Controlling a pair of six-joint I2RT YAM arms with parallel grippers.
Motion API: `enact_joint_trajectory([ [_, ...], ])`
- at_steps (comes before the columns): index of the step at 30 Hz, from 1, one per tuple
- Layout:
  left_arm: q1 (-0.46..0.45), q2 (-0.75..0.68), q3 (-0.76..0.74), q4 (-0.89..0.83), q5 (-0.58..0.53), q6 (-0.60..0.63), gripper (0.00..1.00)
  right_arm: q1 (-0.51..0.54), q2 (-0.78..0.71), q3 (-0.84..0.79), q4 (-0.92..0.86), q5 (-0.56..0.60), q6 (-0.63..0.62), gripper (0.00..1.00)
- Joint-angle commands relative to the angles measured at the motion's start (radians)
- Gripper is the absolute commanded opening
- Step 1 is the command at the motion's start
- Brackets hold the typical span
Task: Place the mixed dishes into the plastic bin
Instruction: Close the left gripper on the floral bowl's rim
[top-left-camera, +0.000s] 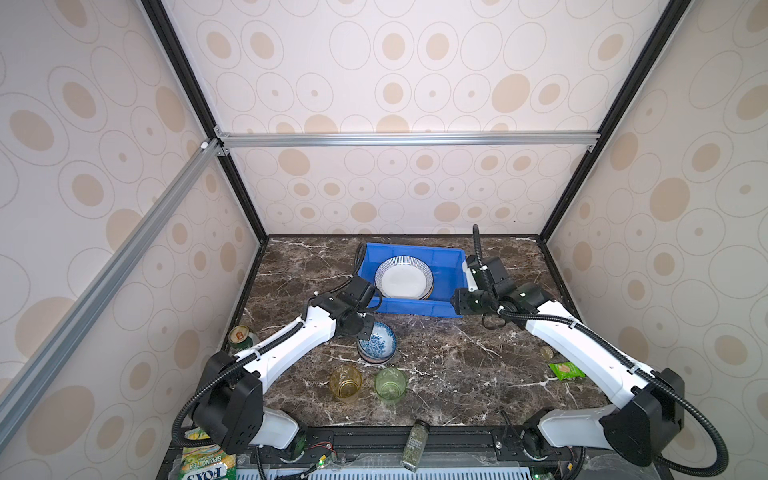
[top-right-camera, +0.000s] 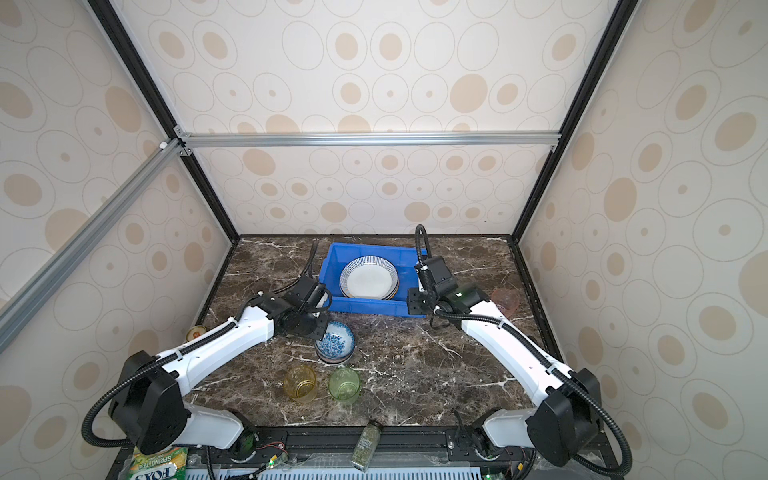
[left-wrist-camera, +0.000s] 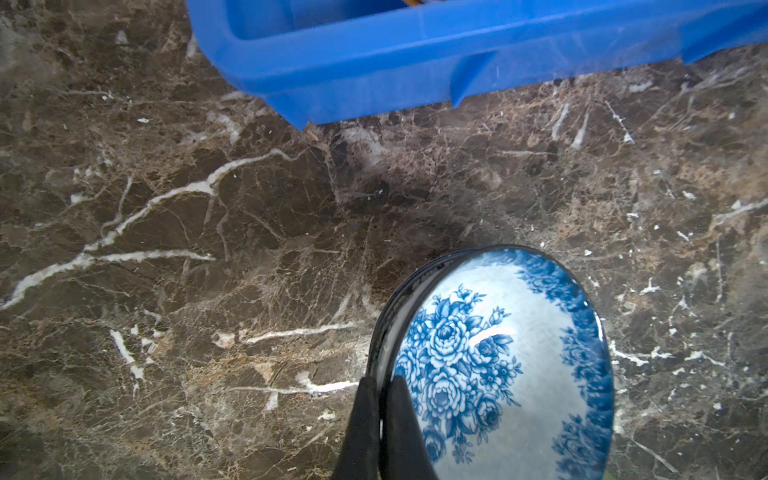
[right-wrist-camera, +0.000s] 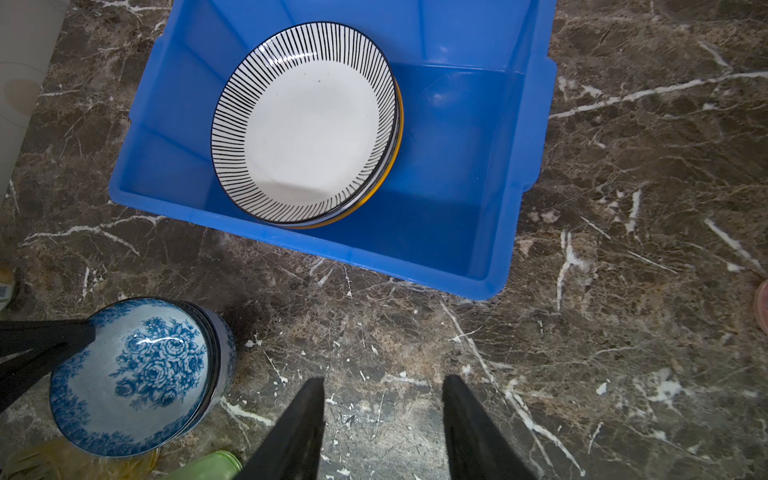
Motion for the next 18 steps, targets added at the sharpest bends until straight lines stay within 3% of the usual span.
enact_joint_trajectory([
  [1, -0.005, -0.032, 0.017, 0.000, -0.032, 0.013, 0.00, 0.008, -0.019, -0.010, -0.011, 0.001, -0.005, 0.50],
  [18, -0.005, -0.084, 0.022, 0.022, 0.052, 0.037, 0.00, 0.008, -0.032, -0.016, -0.001, -0.009, 0.001, 0.50],
])
